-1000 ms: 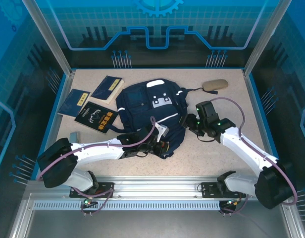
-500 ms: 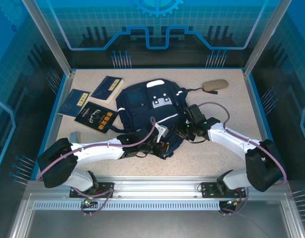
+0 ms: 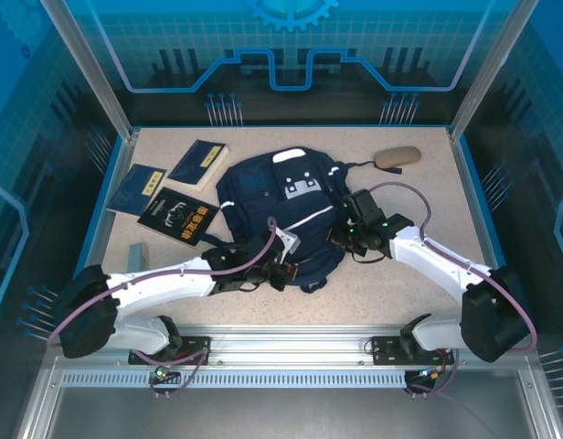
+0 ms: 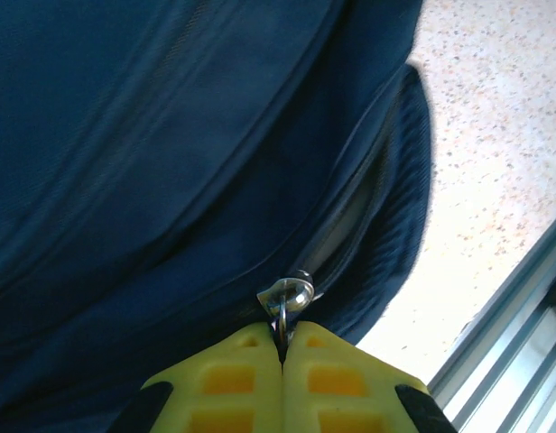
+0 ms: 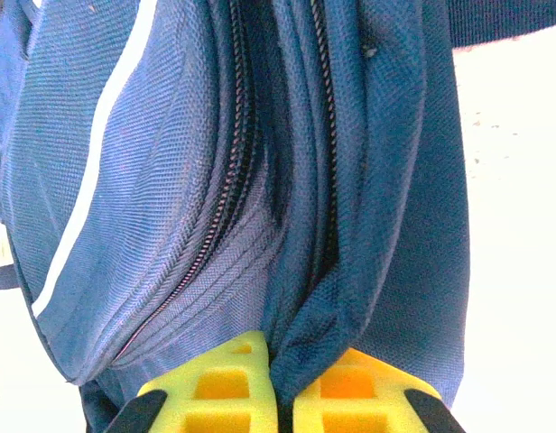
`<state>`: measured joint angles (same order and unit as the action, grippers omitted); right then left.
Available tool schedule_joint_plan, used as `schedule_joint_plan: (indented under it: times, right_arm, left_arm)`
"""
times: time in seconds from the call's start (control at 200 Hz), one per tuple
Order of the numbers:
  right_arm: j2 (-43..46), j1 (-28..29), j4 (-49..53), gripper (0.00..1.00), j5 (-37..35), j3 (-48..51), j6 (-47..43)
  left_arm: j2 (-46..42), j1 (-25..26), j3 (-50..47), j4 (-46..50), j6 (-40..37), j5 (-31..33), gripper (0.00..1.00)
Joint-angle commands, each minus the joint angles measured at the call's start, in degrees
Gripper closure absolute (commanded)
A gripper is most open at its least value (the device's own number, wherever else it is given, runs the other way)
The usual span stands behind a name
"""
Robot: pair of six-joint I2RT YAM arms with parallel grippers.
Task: Pack books, pencil case, and school supplies into a backpack
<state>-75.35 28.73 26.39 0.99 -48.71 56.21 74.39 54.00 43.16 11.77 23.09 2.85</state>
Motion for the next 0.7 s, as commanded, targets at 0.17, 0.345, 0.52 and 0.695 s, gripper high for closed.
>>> schedule_joint_plan:
  times: [0.17,0.345,0.52,0.695]
  right_arm:
    - [2.9,-5.9,4.4,0.99,-6.4,-1.3,-6.0]
    - [3.2,-7.3,3.9,0.99,-4.9,-1.3,-6.4]
    - [4.6,-7.6,1.9,0.85,1.3,-1.4,-8.0]
    - [11.3,-5.1,-0.1,0.48,4.7,-0.7,-6.7]
  left_arm:
    - [-10.9,-8.7,-6.1,10.1,-5.4,4.2,1.00]
    - [-9.7,-14.6,-7.3,6.7,-1.0,4.9,1.00]
    - [-9.2,-14.7,-5.4,3.5,-2.3,-1.2,1.00]
    - [-12.0,-14.6,-4.9,-0.7,-2.7,-9.6,1.00]
